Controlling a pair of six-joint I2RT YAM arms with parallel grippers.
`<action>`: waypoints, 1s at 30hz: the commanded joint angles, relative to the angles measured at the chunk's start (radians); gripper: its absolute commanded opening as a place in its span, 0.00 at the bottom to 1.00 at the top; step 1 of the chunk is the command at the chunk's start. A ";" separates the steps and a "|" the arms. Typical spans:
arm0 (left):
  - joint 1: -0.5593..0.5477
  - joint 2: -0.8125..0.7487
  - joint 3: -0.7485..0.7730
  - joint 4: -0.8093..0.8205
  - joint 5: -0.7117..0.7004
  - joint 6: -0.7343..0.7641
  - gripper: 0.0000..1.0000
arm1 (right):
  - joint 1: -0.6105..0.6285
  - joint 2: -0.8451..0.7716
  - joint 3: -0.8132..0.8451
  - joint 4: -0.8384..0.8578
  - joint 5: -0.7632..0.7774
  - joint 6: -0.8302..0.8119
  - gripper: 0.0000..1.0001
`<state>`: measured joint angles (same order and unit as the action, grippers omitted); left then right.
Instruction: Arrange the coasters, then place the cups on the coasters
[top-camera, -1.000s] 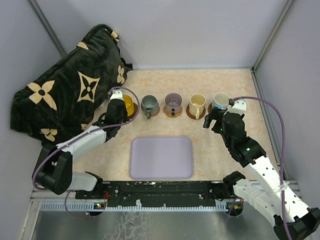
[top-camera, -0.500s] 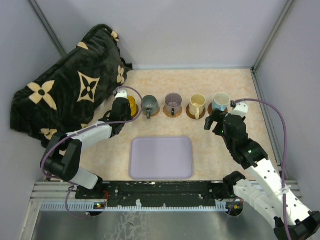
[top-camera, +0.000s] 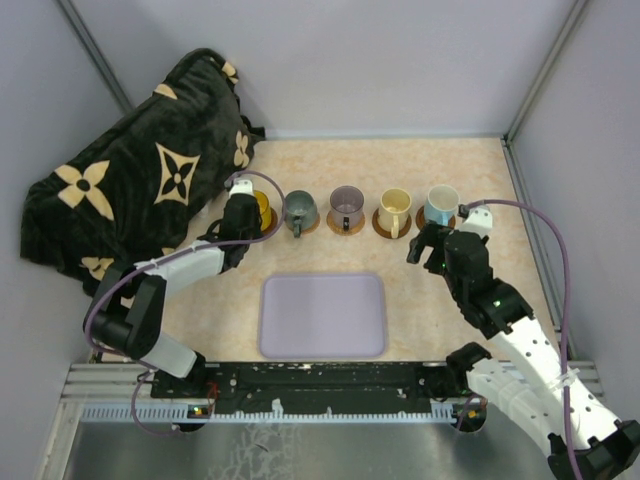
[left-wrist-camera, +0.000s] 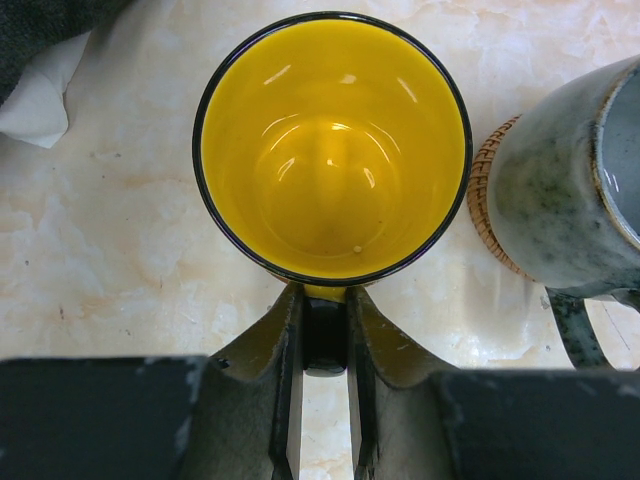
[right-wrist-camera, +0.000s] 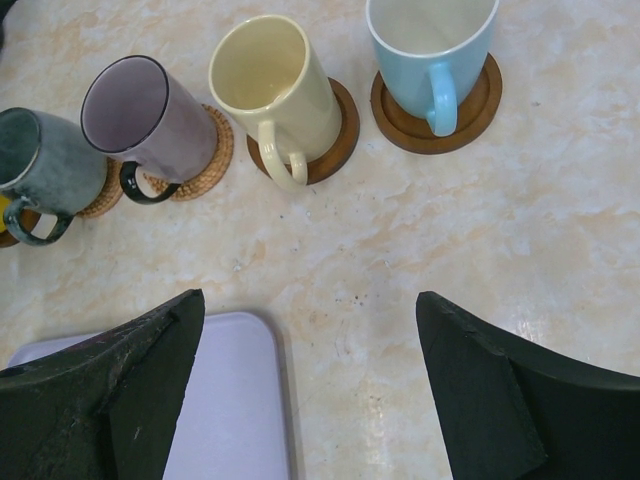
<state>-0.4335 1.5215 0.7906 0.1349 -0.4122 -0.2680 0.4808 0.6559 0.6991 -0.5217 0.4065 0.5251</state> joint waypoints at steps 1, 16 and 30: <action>0.012 0.002 0.047 0.094 -0.022 -0.002 0.00 | -0.008 -0.006 0.000 0.025 -0.007 0.002 0.87; 0.013 0.022 0.042 0.076 0.024 -0.040 0.00 | -0.008 0.003 0.002 0.034 -0.022 0.006 0.87; 0.013 0.000 0.048 -0.012 -0.017 -0.046 0.08 | -0.008 0.017 -0.001 0.047 -0.039 0.012 0.87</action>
<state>-0.4290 1.5425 0.8074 0.1291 -0.4019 -0.3004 0.4808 0.6704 0.6933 -0.5159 0.3794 0.5346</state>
